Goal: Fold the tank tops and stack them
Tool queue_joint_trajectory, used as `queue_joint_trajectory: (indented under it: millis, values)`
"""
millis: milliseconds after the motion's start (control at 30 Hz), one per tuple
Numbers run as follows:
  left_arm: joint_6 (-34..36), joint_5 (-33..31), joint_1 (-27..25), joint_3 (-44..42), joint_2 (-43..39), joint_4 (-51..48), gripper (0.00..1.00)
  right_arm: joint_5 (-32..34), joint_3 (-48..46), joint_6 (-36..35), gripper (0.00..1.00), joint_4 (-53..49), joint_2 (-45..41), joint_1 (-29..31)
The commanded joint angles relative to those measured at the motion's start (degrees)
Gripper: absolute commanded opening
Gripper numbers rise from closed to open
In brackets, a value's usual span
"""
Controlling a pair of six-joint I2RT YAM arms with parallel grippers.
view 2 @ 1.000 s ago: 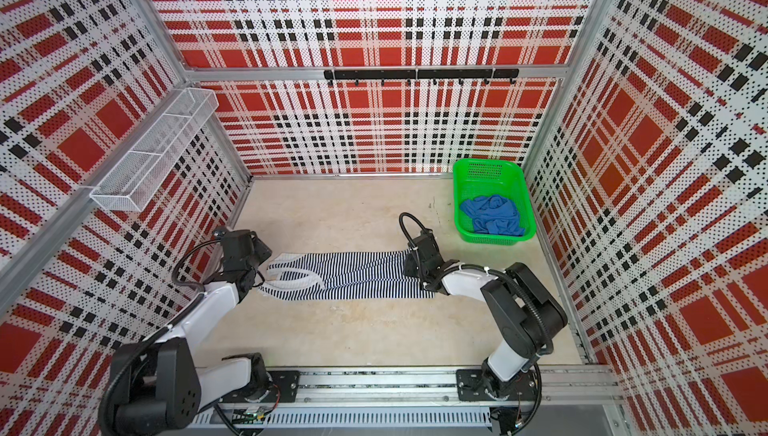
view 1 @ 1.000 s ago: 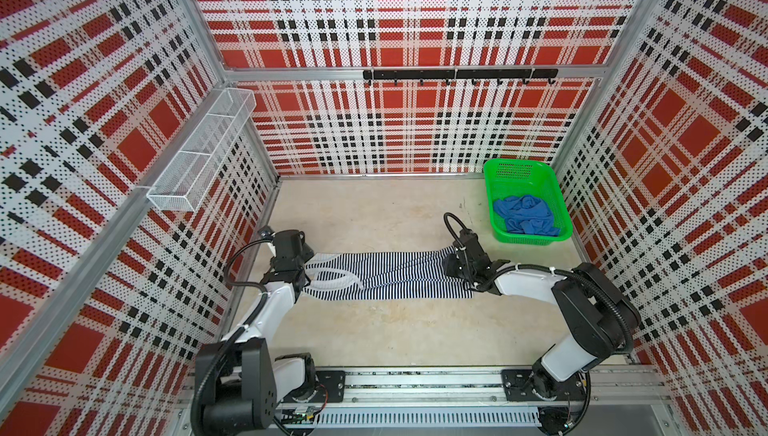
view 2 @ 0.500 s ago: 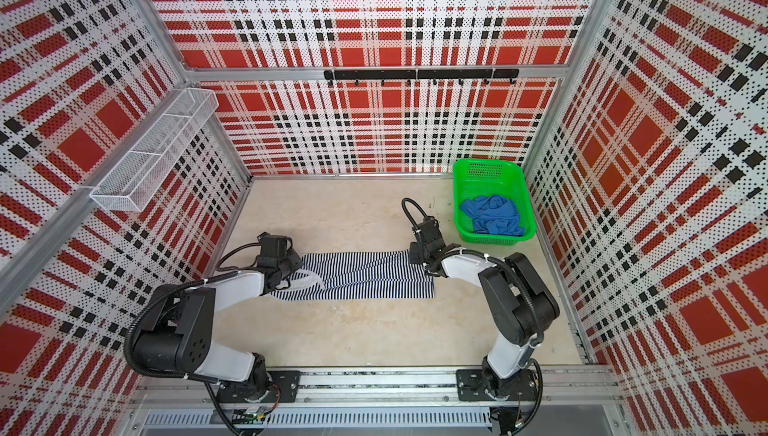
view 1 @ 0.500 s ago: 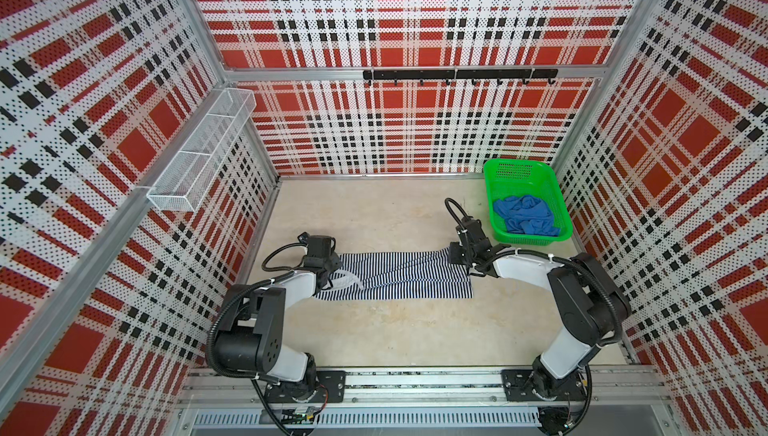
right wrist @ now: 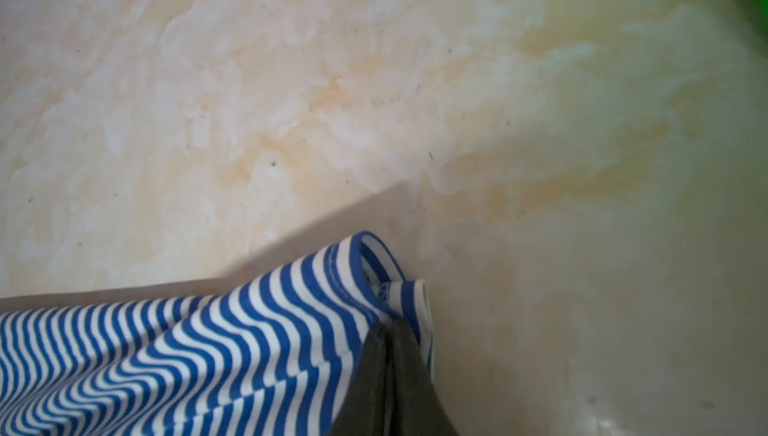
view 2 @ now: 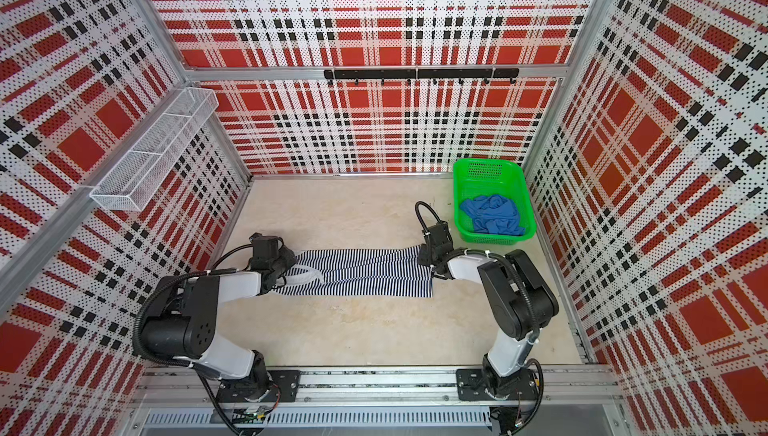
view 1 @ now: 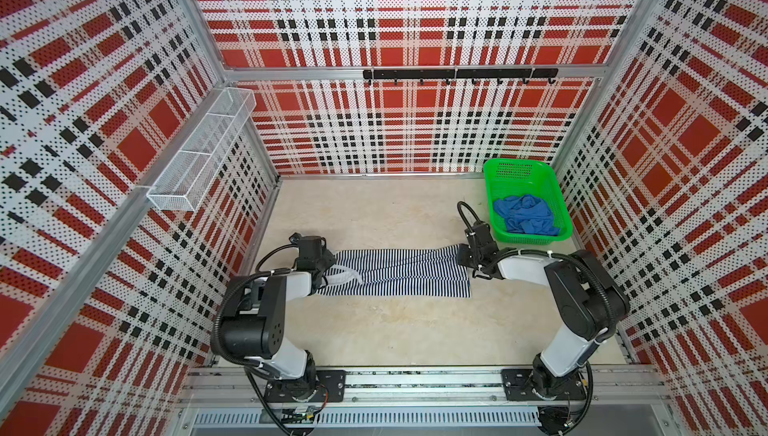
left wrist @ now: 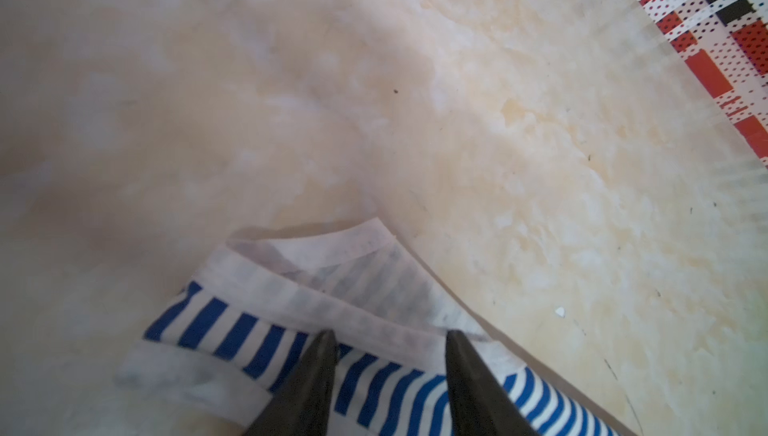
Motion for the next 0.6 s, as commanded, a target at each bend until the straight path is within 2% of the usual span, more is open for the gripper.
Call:
queue_joint_trajectory:
  millis: [0,67,133,167,233,267,333,400,500,567]
  values:
    - [1.21,0.85,-0.43,3.74,4.88,-2.02,0.48,0.68,-2.51,0.85,0.12,-9.33,-3.46,0.99]
    - [2.16,1.96,-2.16,8.14,8.34,-2.60,0.48,2.07,-2.21,-2.83,0.14,-10.73,-7.08,3.17]
    - [3.56,2.28,-4.40,13.82,12.45,-4.59,0.48,4.80,-2.66,-6.56,0.20,-9.50,-12.15,5.59]
    - [4.77,2.19,-5.33,17.18,14.72,-5.63,0.49,6.57,-3.11,-7.50,0.31,-8.08,-14.71,6.42]
    - [5.94,3.55,-6.66,22.50,18.73,-5.67,0.50,6.59,-5.08,-10.75,0.62,-3.09,-18.05,6.23]
    - [6.47,4.47,-6.91,25.04,20.42,-6.03,0.51,5.01,-4.96,-11.80,0.67,-1.76,-18.06,5.48]
    - [7.17,5.03,-7.13,29.64,22.20,-7.87,0.55,-0.12,-1.37,-13.14,0.65,-3.97,-14.52,4.43]
    - [8.12,5.07,-7.13,32.48,21.96,-10.40,0.59,-4.61,3.54,-15.30,0.56,-7.96,-9.21,4.64]
    - [10.24,3.52,-7.13,33.78,19.39,-15.17,0.64,-6.46,7.85,-16.55,0.28,-10.73,-3.47,5.80]
    - [10.91,2.67,-7.08,32.13,17.25,-16.70,0.64,-8.34,8.75,-16.74,0.15,-10.72,-1.41,5.90]
